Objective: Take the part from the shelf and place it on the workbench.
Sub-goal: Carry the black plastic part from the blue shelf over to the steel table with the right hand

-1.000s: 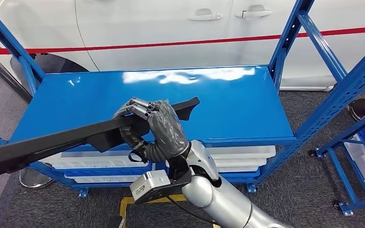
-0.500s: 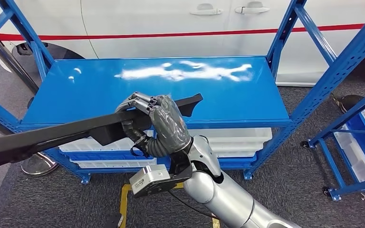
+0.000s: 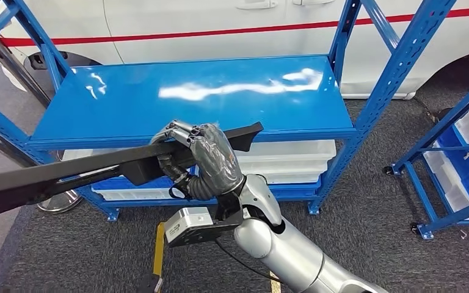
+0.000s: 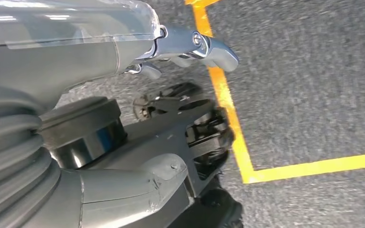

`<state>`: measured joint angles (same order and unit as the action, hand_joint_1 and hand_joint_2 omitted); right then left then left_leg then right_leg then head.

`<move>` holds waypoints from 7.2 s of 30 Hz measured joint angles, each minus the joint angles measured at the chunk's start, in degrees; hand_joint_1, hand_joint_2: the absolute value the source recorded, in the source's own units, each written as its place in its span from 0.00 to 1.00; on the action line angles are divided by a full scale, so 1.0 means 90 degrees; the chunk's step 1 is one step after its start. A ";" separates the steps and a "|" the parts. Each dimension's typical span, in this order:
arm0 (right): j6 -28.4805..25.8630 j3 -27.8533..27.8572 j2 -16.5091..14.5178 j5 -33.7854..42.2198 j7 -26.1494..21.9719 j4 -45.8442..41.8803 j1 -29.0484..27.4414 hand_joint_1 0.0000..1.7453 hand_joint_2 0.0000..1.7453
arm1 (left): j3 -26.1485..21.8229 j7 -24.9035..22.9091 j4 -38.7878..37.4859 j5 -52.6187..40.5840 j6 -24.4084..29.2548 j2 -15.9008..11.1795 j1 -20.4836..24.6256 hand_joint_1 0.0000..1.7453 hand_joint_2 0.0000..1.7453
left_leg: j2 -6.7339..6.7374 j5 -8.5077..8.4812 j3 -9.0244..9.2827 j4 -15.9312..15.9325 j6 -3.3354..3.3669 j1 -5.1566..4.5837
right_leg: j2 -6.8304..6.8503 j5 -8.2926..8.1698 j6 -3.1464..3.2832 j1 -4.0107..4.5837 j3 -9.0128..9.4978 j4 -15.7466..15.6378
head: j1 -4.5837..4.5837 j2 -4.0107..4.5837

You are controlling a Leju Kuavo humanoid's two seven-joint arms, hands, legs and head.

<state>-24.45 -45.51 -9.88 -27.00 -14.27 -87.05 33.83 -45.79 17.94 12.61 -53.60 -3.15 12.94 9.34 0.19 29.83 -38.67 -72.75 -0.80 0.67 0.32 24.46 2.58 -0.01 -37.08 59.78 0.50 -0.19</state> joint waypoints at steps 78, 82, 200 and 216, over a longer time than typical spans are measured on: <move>-0.0431 0.0000 -0.0137 -0.0760 0.0024 0.0080 -0.0213 1.00 1.00 | 0.0119 0.0005 -0.0002 -0.0150 -0.0099 -0.0034 0.0111 0.00 1.00 | 0.0001 -0.0610 0.0518 0.1707 0.0238 0.0004 | 0.0000 0.0769 -0.0471 -0.0159 -0.0752 0.1535 | -0.0008 0.0001; -0.0462 0.0000 -0.0135 -0.0815 0.0024 0.0077 -0.0211 1.00 1.00 | 0.0121 0.0005 -0.0002 -0.0155 -0.0099 -0.0027 0.0113 0.00 1.00 | 0.0001 -0.0920 0.0110 0.1662 0.0258 -0.0120 | -0.0017 0.0450 -0.0180 0.0018 0.0198 0.1016 | -0.0006 -0.0001; -0.0583 -0.0077 0.0191 -0.1148 -0.0289 -0.0005 -0.0781 1.00 1.00 | 0.0252 0.0352 0.0002 -0.0143 -0.0003 -0.0155 0.0064 0.00 1.00 | -0.0149 -0.0575 0.0638 0.1831 0.0326 -0.0044 | 0.0004 0.1105 -0.0380 -0.0057 -0.0320 0.1453 | -0.0002 0.0001; -0.0497 -0.0078 0.0235 -0.1196 -0.0280 -0.0154 -0.0671 1.00 1.00 | 0.0257 0.0346 0.0002 -0.0198 0.0014 -0.0104 0.0168 0.00 1.00 | -0.0056 0.0255 -0.0455 -0.0191 -0.0094 0.0034 | 0.0167 0.0304 -0.0113 -0.0110 0.0311 -0.0029 | 0.0016 0.0001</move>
<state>-28.92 -46.21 -7.76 -37.77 -16.79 -88.44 27.79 -43.48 21.06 12.63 -55.38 -3.03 12.00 10.85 -0.32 32.13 -42.76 -74.47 -1.65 0.97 1.83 27.19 1.56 -1.00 -34.28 59.52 0.65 -0.18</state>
